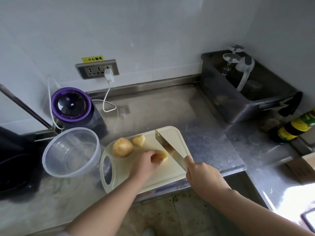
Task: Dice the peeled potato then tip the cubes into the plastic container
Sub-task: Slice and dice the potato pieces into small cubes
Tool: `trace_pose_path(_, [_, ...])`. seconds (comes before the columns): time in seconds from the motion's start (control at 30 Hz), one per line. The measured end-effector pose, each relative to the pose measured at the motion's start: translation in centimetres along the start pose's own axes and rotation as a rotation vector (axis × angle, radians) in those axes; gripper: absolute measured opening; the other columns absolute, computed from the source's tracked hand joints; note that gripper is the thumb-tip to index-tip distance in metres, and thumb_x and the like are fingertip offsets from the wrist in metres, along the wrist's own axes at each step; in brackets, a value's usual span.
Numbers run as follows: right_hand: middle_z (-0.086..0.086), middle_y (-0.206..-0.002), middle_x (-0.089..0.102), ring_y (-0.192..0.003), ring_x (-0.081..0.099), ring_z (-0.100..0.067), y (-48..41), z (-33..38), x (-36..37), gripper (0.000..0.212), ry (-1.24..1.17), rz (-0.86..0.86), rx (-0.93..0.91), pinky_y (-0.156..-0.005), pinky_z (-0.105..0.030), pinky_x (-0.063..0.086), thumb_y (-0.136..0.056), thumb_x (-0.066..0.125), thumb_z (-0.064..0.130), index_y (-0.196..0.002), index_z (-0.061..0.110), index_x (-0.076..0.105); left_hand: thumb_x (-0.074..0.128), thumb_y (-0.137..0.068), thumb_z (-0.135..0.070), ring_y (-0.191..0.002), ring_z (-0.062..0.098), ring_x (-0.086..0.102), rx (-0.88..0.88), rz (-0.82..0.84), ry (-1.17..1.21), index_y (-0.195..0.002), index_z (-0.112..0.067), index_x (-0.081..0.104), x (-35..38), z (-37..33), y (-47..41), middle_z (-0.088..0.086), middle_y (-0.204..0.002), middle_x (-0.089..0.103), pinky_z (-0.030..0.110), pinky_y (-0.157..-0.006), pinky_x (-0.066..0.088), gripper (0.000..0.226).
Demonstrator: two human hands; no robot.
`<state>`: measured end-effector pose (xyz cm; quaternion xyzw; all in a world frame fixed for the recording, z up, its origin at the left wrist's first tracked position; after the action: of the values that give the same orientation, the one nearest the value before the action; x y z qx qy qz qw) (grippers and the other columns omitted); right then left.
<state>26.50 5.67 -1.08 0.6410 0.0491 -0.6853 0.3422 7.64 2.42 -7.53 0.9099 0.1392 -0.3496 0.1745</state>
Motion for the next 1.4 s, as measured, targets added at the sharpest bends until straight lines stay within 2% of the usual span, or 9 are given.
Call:
trace_pose_path(0.27, [-0.005, -0.100, 0.067, -0.076, 0.069, -0.019, 0.0, 0.4, 0.5, 0.038, -0.005, 0.023, -0.003, -0.071, -0.035, 0.061, -0.099, 0.046, 0.010, -0.133, 0.020, 0.031, 0.069, -0.085, -0.035, -0.094, 0.016, 0.066, -0.023, -0.050, -0.024, -0.107, -0.021, 0.072, 0.2, -0.6, -0.1, -0.003, -0.099, 0.073, 0.028, -0.081, 0.052, 0.026])
trace_pose_path(0.4, [-0.004, -0.103, 0.066, -0.075, 0.068, -0.017, 0.1, 0.7, 0.4, 0.045, 0.002, 0.026, -0.027, -0.072, -0.033, 0.060, -0.099, 0.051, 0.012, -0.137, 0.020, 0.027, 0.069, -0.084, -0.034, -0.093, 0.016, 0.067, -0.013, -0.066, -0.036, -0.107, -0.020, 0.072, 0.2, -0.9, 0.0, -0.002, -0.098, 0.073, 0.027, -0.079, 0.051, 0.026])
trace_pose_path(0.73, [-0.001, -0.095, 0.063, -0.077, 0.068, -0.017, -0.3, 1.3, 0.1, 0.051, 0.052, 0.096, -0.074, -0.071, -0.030, 0.060, -0.097, 0.055, 0.008, -0.139, 0.016, 0.027, 0.070, -0.085, -0.031, -0.097, 0.017, 0.066, -0.014, -0.069, -0.061, -0.111, -0.020, 0.071, 0.3, -1.0, 0.0, -0.002, -0.103, 0.073, 0.027, -0.083, 0.051, 0.028])
trace_pose_path(0.83, [0.000, -0.083, 0.054, -0.073, 0.064, -0.017, -0.9, 1.3, 0.4, 0.048, 0.052, 0.142, -0.080, -0.070, -0.031, 0.059, -0.096, 0.053, 0.003, -0.136, 0.014, 0.029, 0.070, -0.084, -0.031, -0.097, 0.017, 0.066, -0.023, -0.076, -0.053, -0.110, -0.020, 0.071, 0.4, -0.9, -0.1, -0.002, -0.102, 0.073, 0.027, -0.083, 0.051, 0.028])
trace_pose_path(0.93, [0.003, -0.071, 0.044, -0.063, 0.054, -0.013, -1.9, 1.2, 1.0, 0.046, 0.034, 0.182, -0.079, -0.062, -0.029, 0.053, -0.095, 0.052, 0.000, -0.133, 0.013, 0.030, 0.069, -0.085, -0.033, -0.095, 0.017, 0.066, -0.024, -0.075, -0.037, -0.108, -0.019, 0.071, 0.5, -0.8, -0.1, -0.002, -0.100, 0.072, 0.028, -0.081, 0.051, 0.027])
trace_pose_path(1.07, [0.000, -0.083, 0.054, -0.071, 0.062, -0.015, -2.3, 1.1, 2.1, 0.042, -0.039, 0.207, -0.043, -0.070, -0.030, 0.057, -0.096, 0.052, 0.004, -0.131, 0.016, 0.033, 0.067, -0.086, -0.034, -0.097, 0.016, 0.064, -0.024, -0.081, -0.078, -0.114, -0.018, 0.068, 0.5, -0.7, -0.1, -0.001, -0.104, 0.071, 0.027, -0.080, 0.049, 0.032])
trace_pose_path(1.2, [0.004, -0.079, 0.052, -0.063, 0.056, -0.010, -2.0, 0.9, 1.7, 0.034, -0.095, 0.162, 0.005, -0.055, -0.020, 0.047, -0.099, 0.050, 0.008, -0.128, 0.017, 0.035, 0.067, -0.087, -0.034, -0.101, 0.015, 0.063, -0.032, -0.055, -0.054, -0.119, -0.017, 0.065, 0.4, -0.6, 0.0, -0.002, -0.110, 0.069, 0.025, -0.084, 0.048, 0.036])
trace_pose_path(1.3, [0.000, -0.081, 0.059, -0.068, 0.064, -0.019, -1.8, 1.0, 0.8, 0.024, -0.107, 0.082, 0.032, -0.063, -0.029, 0.054, -0.100, 0.041, 0.007, -0.120, 0.018, 0.036, 0.067, -0.087, -0.036, -0.096, 0.013, 0.064, -0.021, -0.007, 0.000, -0.114, -0.019, 0.068, 0.1, -0.6, 0.0, -0.004, -0.104, 0.071, 0.026, -0.083, 0.050, 0.032])
trace_pose_path(1.4, [-0.001, -0.086, 0.063, -0.069, 0.066, -0.019, -1.5, 0.9, -0.1, 0.029, -0.080, 0.040, 0.034, -0.069, -0.032, 0.059, -0.099, 0.042, 0.007, -0.125, 0.019, 0.034, 0.068, -0.087, -0.032, -0.100, 0.013, 0.063, -0.021, 0.008, 0.021, -0.116, -0.019, 0.068, 0.1, -0.5, -0.1, -0.005, -0.108, 0.070, 0.021, -0.083, 0.046, 0.032])
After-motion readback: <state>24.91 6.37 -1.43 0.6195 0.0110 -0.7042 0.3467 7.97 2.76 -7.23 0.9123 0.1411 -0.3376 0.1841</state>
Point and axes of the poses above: each hand's wrist, its own y-axis away from the middle knuckle, its own x-axis out of the palm, z = x × y, the point moved 3 cm from there along -y, towards the middle knuckle
